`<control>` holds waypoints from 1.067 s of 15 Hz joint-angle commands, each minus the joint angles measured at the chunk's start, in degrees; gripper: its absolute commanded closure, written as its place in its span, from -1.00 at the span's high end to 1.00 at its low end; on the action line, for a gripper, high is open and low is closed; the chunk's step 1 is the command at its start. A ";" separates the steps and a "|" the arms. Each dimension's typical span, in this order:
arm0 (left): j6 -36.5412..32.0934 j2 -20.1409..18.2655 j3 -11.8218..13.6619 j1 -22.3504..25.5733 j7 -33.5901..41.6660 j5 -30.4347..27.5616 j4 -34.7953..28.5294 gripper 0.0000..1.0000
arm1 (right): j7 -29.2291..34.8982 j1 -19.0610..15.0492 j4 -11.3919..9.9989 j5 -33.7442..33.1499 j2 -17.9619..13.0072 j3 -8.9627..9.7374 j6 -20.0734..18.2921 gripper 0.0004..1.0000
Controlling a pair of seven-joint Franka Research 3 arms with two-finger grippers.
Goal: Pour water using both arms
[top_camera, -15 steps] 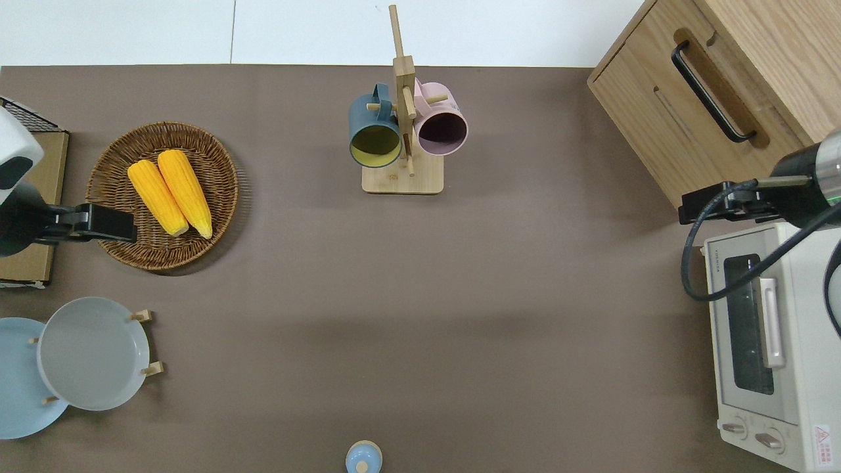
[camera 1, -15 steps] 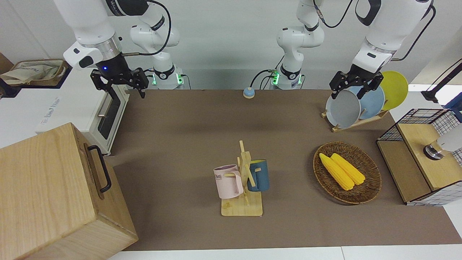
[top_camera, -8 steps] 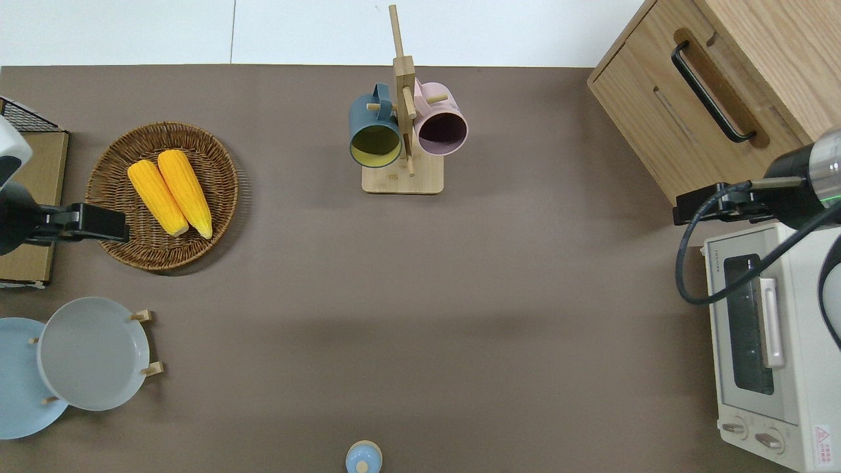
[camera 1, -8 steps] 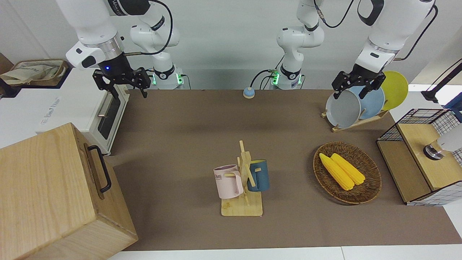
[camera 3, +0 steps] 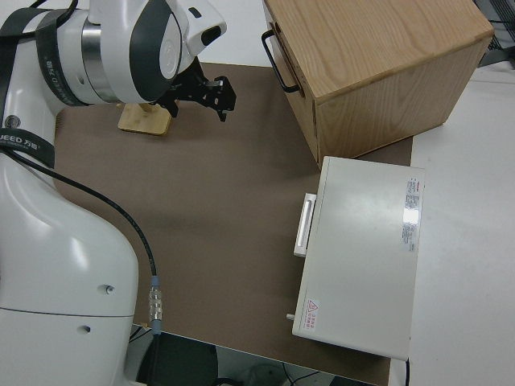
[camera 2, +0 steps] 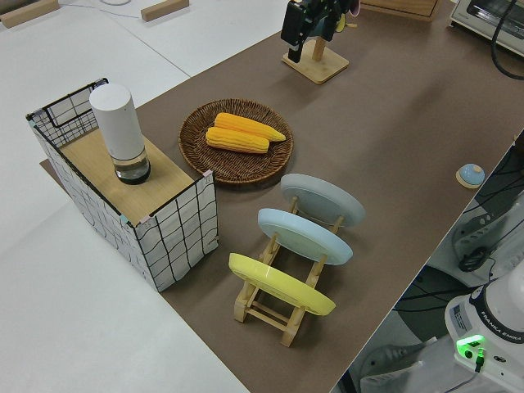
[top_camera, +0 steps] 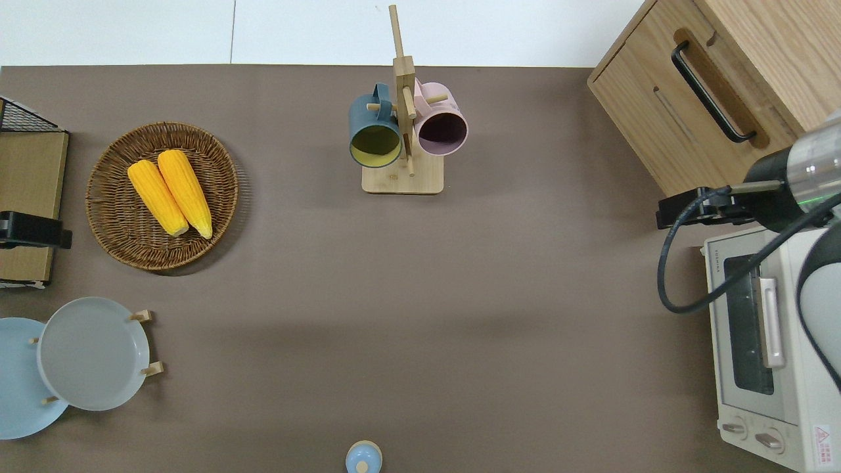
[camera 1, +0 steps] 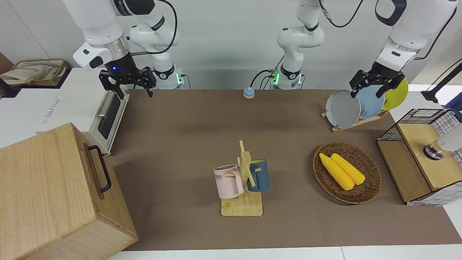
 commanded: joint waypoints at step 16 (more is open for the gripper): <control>11.88 6.24 22.58 8.07 36.28 -10.75 2.07 0.99 | -0.92 17.78 -2.02 2.45 17.98 0.00 34.59 0.98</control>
